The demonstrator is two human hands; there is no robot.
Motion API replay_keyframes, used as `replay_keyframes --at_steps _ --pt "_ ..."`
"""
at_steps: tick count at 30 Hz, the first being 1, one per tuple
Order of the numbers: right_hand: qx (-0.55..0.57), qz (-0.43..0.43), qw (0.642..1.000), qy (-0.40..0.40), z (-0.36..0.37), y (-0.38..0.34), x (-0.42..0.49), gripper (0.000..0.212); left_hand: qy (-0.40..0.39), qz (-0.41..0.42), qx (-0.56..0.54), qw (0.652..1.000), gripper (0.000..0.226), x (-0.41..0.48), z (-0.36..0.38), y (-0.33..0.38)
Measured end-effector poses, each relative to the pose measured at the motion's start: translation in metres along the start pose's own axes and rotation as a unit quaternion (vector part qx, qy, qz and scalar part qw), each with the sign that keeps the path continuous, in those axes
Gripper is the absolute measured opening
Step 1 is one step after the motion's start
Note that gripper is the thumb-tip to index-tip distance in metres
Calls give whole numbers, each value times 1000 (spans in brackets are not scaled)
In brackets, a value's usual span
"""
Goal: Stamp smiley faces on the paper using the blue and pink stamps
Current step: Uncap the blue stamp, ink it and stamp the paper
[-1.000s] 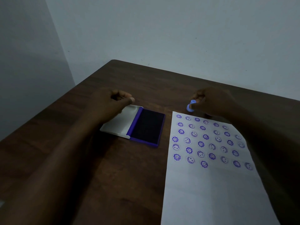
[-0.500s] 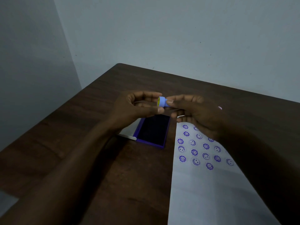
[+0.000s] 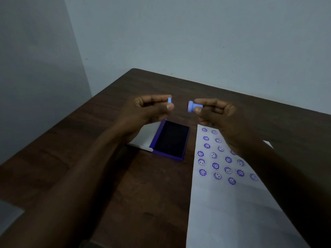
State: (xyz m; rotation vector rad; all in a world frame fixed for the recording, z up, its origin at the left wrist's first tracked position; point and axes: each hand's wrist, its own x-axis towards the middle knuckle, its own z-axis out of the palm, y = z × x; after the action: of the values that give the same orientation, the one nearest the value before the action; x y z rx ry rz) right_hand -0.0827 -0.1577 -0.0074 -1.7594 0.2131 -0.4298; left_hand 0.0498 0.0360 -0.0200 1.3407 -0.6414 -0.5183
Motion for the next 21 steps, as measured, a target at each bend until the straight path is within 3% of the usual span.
replay_keyframes --at_steps 4,8,11,15,21 --pt "-250 -31 968 -9 2 1 -1 20 24 -31 -113 993 34 4 -8 4" --pt "-366 -35 928 -68 14 -2 4 19 12 -47 -184 982 35 6 -10 4" --pt "-462 -78 877 -104 24 -7 8 23 17 -67 -210 975 35 7 -13 3" --pt "-489 -85 855 -149 33 -12 10 26 58 -104 -207 971 25 8 -17 -1" --pt "-465 -60 869 -160 41 -12 13 24 75 -115 -221 966 18 7 -18 -3"
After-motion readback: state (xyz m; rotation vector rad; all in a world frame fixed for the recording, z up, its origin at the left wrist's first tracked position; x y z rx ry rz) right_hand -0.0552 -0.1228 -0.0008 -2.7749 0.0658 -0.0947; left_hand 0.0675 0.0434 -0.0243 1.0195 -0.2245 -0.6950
